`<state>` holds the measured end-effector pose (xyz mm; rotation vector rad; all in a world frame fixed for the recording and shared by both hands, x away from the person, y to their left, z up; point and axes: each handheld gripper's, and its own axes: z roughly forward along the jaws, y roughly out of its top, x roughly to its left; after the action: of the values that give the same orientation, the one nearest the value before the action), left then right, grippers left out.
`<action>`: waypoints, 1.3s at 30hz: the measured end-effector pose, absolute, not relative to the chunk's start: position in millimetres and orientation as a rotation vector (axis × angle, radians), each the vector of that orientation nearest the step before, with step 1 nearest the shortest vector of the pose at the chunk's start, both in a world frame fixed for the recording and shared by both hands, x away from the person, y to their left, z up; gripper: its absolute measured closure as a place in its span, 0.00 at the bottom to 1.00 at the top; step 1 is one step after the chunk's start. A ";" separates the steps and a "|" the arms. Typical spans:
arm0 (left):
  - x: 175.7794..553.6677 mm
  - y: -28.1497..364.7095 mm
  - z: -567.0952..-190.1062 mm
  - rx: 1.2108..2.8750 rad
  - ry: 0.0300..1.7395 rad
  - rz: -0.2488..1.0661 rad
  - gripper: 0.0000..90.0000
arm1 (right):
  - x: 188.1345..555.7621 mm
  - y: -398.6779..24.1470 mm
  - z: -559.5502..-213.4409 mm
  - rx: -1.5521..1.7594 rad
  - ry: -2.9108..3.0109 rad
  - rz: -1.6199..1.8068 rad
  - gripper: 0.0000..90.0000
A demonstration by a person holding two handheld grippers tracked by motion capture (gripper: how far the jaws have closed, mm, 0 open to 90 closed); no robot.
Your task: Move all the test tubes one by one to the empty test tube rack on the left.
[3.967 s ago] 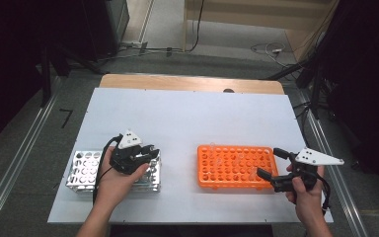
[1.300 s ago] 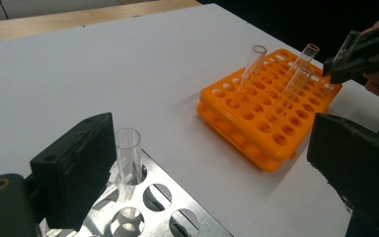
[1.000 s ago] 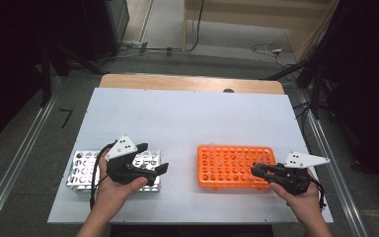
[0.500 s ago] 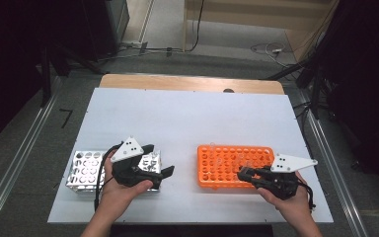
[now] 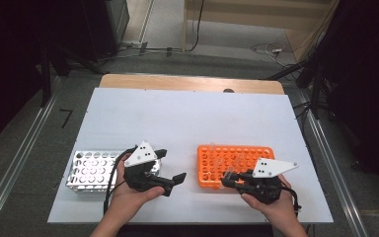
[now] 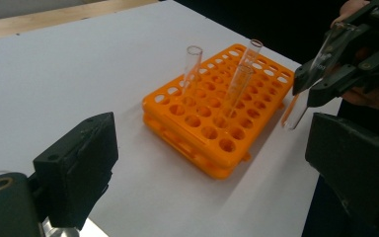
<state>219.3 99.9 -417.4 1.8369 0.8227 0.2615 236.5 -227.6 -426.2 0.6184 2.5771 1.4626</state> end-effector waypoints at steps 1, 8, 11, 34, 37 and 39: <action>219.1 98.1 -417.4 1.844 0.812 0.256 0.07 | 236.0 -225.0 -426.6 0.621 2.579 1.461 0.82; 215.6 84.2 -418.0 1.836 0.747 0.203 0.18 | 233.0 -206.0 -429.9 0.582 2.612 1.445 0.82; 214.0 78.7 -417.9 1.834 0.714 0.182 0.25 | 231.2 -198.8 -431.2 0.569 2.629 1.440 0.82; 207.6 50.2 -416.9 1.852 0.586 0.097 0.82 | 223.3 -171.5 -435.5 0.490 2.688 1.438 0.82; 207.3 50.6 -417.3 1.856 0.586 0.096 0.82 | 222.8 -171.0 -435.5 0.491 2.688 1.434 0.82; 207.5 50.9 -417.6 1.862 0.582 0.100 0.82 | 222.8 -170.9 -436.0 0.492 2.690 1.440 0.82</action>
<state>207.5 50.9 -417.6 1.8617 0.5816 0.1000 222.8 -170.9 -436.0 0.4921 2.6902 1.4397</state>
